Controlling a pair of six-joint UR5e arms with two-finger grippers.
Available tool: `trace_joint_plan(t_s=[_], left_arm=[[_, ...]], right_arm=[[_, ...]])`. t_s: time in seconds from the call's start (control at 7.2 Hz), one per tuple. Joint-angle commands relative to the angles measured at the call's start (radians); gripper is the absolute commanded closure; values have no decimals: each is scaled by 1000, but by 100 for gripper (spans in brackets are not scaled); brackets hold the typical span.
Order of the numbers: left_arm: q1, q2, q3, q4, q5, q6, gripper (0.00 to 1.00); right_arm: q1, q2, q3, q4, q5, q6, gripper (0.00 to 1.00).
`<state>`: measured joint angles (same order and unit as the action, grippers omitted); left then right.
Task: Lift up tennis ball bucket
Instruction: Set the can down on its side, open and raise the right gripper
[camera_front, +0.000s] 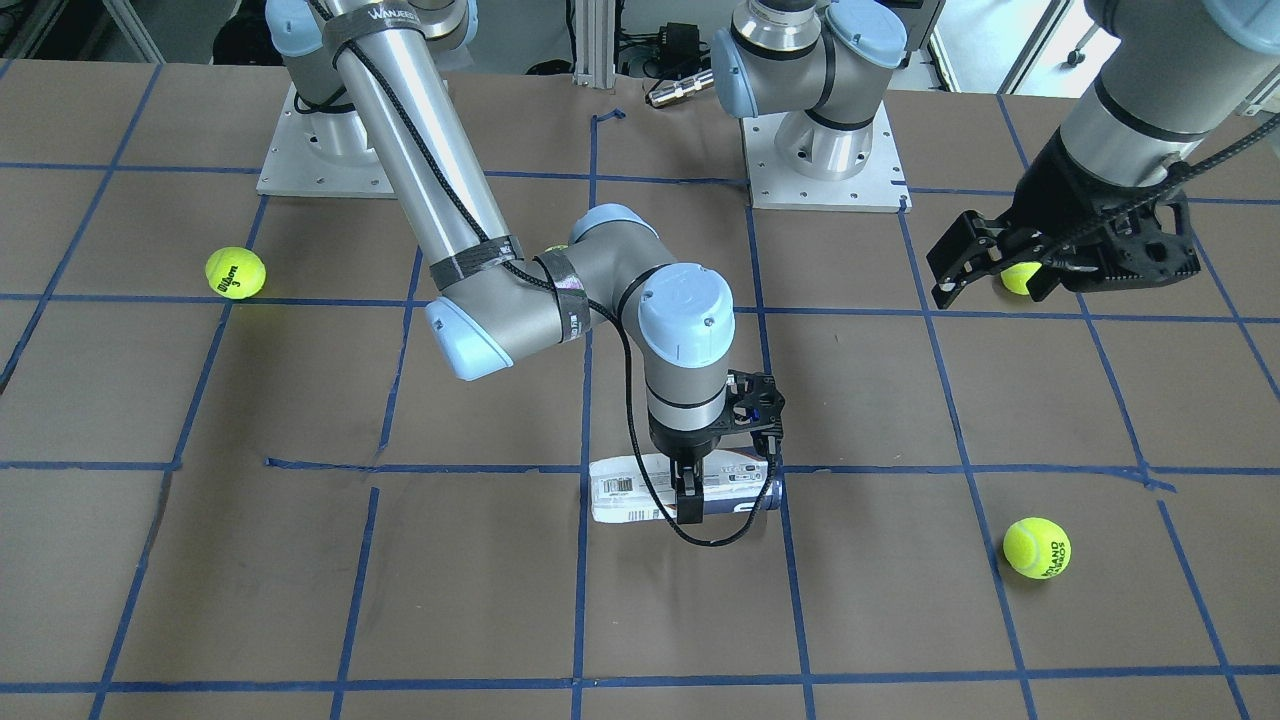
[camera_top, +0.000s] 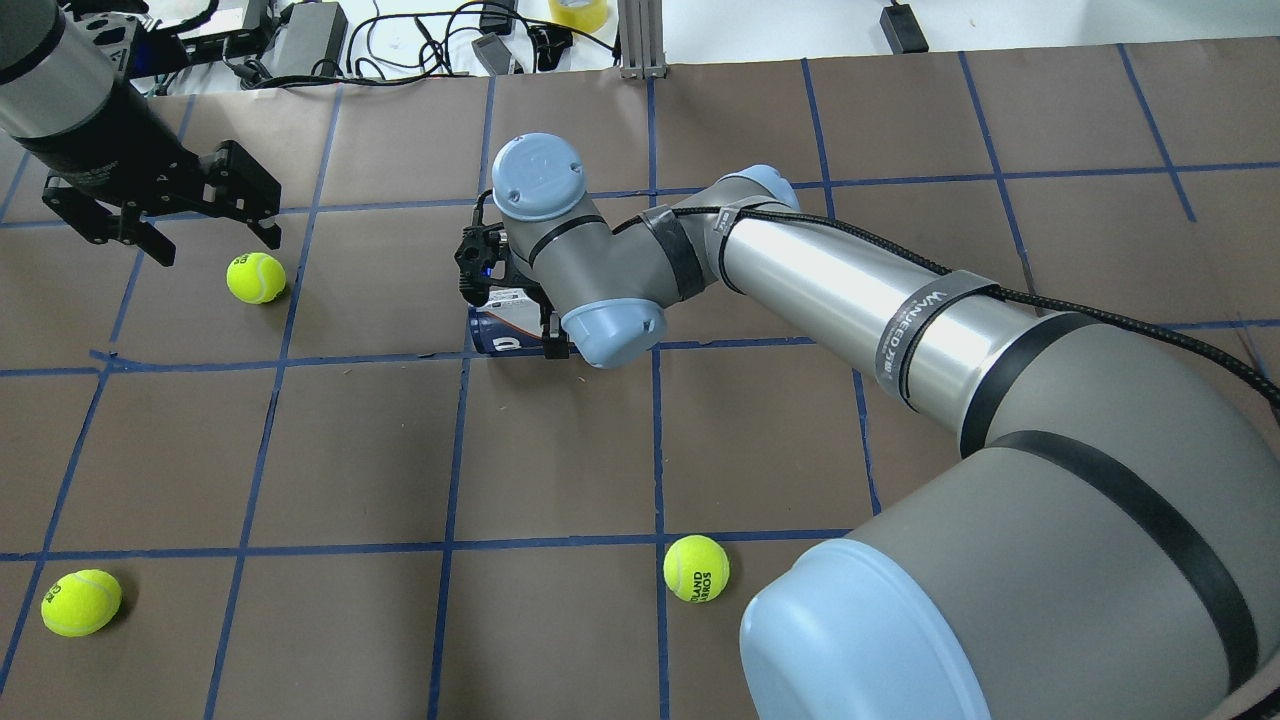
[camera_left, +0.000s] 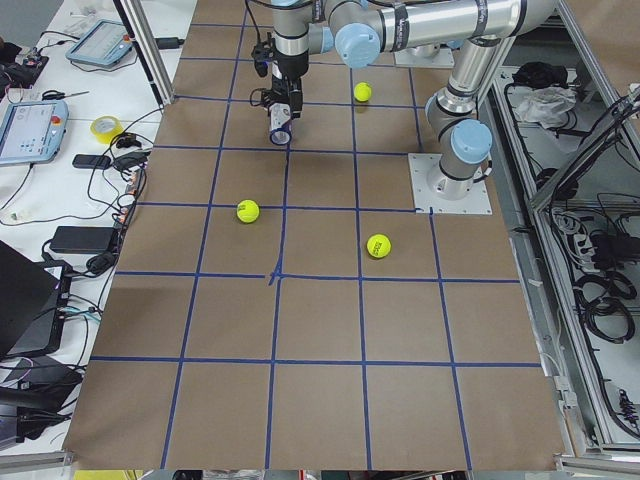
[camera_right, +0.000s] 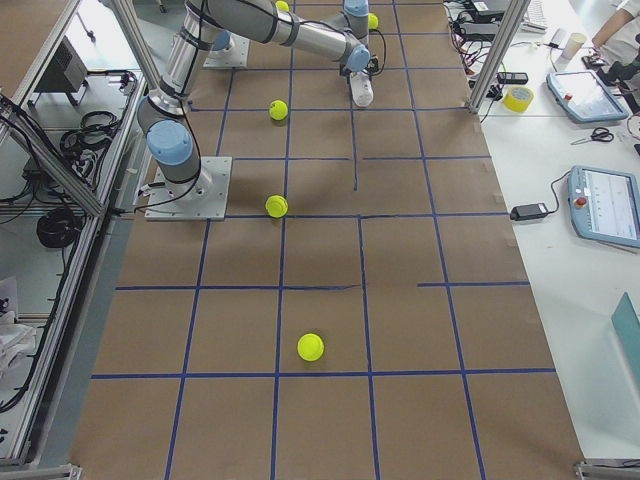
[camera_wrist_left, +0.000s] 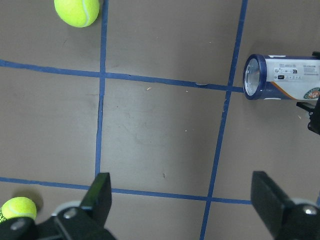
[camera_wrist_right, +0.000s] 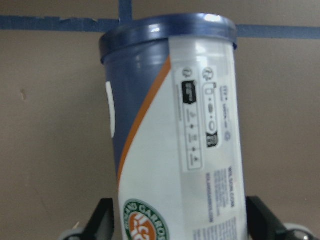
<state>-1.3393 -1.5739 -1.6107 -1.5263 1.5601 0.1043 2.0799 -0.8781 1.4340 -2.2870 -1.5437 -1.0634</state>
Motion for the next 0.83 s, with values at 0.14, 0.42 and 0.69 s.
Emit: trace_joint_plan(t_s=[0.14, 0.42, 0.69], left_arm=[[-1, -1, 0, 0, 0, 0, 0], [-3, -6, 0, 2, -2, 0, 0], [-1, -20, -2, 0, -33, 5, 0]], right_arm=[[-9, -33, -15, 14, -7, 5, 0], [-55, -79, -11, 36, 5, 98, 0], [-134, -152, -1, 73, 60, 209, 0]])
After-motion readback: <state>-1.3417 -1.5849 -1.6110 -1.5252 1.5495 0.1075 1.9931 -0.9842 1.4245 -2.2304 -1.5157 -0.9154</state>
